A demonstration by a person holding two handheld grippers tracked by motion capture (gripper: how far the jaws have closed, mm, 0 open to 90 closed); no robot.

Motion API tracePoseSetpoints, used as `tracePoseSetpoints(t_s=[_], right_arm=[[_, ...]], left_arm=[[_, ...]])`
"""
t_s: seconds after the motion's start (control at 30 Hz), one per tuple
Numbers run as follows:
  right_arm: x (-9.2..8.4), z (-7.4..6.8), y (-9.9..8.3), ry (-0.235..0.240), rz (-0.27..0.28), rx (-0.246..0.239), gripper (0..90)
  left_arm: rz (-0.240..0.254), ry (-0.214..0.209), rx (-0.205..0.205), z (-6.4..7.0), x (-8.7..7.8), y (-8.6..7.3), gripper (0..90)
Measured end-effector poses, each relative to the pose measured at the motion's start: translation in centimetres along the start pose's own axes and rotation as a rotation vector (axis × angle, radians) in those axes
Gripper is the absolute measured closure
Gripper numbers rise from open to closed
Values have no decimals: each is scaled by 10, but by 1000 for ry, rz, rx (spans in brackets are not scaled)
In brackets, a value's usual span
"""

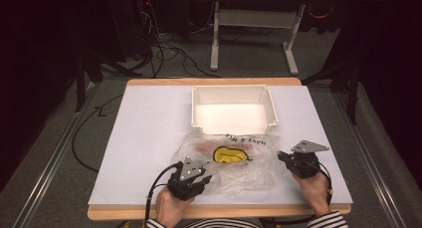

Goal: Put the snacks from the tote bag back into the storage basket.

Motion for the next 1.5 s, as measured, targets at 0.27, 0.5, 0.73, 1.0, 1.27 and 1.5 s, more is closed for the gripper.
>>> tracePoseSetpoints(t_s=[0.27,0.5,0.73,1.0,1.27,1.5], right_arm=[[1,-7,-1,22,-13,-12,891],[5,-6,-1,32,-28,-12,890],[-4,-21,5,106,0,-54,713],[-22,-55,23,177,95,-144,581],[-13,-62,26,155,97,-152,558],[-9,-45,18,132,95,-119,885]], left_arm=[[30,98,31,-9,-17,16,481],[-84,115,23,-31,5,7,470],[-148,79,-5,-37,29,-5,583],[-166,40,-11,-34,34,-9,868],[-84,16,1,-27,14,3,895],[26,52,50,-19,-10,21,896]])
Point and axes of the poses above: each handheld gripper's, and its own axes: x roughly forward along the jaws, y roughly out of its top, z roughly to its right, the point moved 1 cm from there along x, roughly forward along the jaws, and after that the axes turned 8 degrees about y, right-handed, at the moved point
